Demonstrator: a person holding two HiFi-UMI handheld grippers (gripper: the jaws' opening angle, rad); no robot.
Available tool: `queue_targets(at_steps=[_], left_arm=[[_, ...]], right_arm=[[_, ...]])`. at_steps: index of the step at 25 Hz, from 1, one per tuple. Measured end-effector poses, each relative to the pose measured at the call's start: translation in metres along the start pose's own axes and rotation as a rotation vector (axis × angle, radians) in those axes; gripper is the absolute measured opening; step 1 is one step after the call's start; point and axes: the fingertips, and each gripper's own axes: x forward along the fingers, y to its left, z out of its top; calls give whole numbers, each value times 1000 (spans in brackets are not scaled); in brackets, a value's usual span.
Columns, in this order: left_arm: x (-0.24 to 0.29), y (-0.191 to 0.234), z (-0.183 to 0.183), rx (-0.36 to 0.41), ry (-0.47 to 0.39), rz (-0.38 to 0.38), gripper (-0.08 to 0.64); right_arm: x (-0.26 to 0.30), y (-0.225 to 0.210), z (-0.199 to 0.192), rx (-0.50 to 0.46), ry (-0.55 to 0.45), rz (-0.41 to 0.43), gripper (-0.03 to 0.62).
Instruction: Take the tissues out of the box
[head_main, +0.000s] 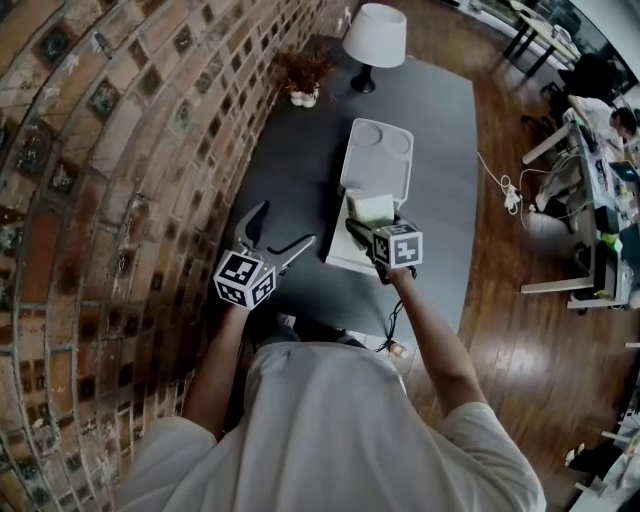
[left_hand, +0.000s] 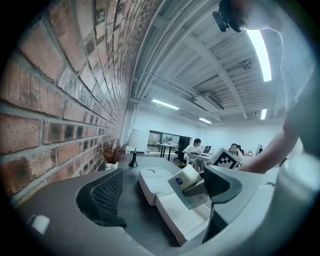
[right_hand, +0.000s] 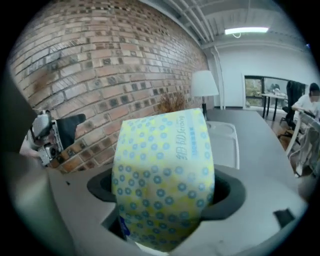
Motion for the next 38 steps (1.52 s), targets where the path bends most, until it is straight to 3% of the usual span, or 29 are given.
queue_targets(at_steps=[4,11,18,27,38], left_arm=[[6,-7,17,17,-37,-18,505],[18,-21,40,41,-75,-51,494],[27,-27,61,89,-108,-55,482],[34,-32,73,125,-134,-37,482],[35,-57,96,277,-196,0,482]], right_arm=[[-38,10,35,-50,-165,9,466],[-102,7,80,-65,-365,-28,466],[-179,-14,110,-92,-559,-132,468],[-263,-38,103,-134,-729,-375,470],[-287,-23,61,-122,-803,-482,472]])
